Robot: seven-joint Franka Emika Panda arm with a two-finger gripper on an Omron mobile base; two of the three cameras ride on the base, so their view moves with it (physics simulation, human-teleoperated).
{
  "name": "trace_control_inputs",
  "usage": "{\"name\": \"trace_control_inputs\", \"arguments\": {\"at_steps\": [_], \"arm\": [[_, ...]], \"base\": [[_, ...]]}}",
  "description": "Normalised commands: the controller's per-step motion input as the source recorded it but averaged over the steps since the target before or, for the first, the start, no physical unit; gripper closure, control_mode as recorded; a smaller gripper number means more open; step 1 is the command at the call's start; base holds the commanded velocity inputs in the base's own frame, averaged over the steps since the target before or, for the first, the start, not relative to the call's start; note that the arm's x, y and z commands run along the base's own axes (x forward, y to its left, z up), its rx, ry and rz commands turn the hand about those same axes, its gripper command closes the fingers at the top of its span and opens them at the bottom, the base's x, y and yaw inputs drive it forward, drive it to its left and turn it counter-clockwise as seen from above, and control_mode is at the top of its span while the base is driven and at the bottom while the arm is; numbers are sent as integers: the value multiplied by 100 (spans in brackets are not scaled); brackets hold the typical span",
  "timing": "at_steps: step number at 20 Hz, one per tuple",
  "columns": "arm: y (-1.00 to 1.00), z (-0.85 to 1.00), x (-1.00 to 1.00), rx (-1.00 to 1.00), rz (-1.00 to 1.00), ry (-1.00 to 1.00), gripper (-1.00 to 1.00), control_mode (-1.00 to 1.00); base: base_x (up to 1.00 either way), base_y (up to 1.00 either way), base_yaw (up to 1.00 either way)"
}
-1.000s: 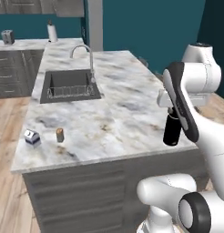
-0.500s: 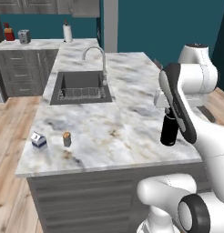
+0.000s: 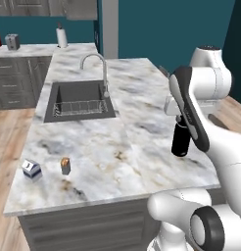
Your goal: Move the drinks to the dining counter.
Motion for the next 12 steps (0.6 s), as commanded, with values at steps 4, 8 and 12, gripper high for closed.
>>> {"name": "trace_control_inputs", "arguments": {"at_steps": [4,8,12], "arm": [[0,0,0,0,0,0,100,100],[0,0,0,0,0,0,100,100],[0,-4,58,0,0,-2,100,-100]], "base": [[37,-9,-15],[44,-3,-14],[16,0,-1]]}}
